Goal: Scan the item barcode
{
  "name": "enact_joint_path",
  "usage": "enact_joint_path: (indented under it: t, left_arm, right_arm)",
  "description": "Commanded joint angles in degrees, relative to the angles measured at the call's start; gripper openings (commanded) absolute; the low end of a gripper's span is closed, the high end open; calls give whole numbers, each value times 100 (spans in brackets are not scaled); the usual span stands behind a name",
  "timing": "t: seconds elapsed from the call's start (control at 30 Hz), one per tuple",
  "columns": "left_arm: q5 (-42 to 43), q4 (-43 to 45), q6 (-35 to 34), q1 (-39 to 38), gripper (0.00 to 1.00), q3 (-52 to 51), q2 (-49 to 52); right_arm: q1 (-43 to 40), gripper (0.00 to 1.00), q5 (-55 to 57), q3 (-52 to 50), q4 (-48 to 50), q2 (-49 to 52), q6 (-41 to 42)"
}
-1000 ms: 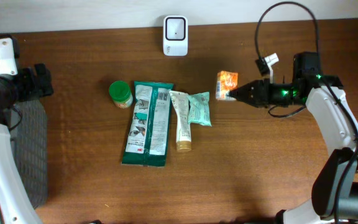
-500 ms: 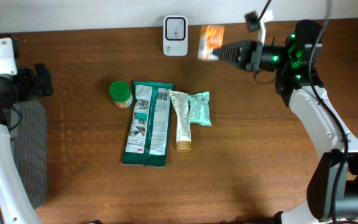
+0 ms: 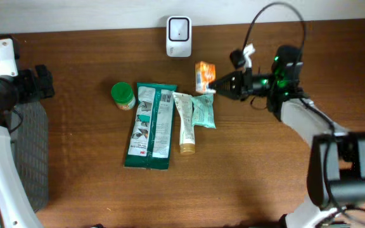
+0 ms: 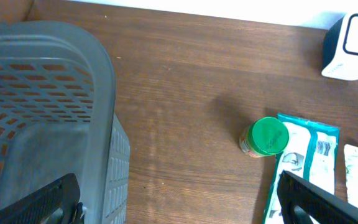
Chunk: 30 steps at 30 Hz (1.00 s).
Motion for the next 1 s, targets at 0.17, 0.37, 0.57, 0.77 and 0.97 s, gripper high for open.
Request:
enact_joint_path:
  t: [0.17,0.37,0.57,0.77,0.97]
  left_arm:
    - [61,9,72,17,99,46,-63]
    - [61,9,72,17,99,46,-63]
    - [61,9,72,17,99,46,-63]
    - [61,9,72,17,99,46,-63]
    - [61,9,72,17,99,46,-63]
  right_arm:
    - [-15,4,2538,-208,-2151,529,-2015]
    - [-46,4,5687,1224,-6131,378,-4179]
    - [-48,32,8172,1429,-7399,671,-4590]
    - [-164,41,7676,1434,-7707,680,-3869]
    - [-164,22,7545,1298,-7232,721,-3501]
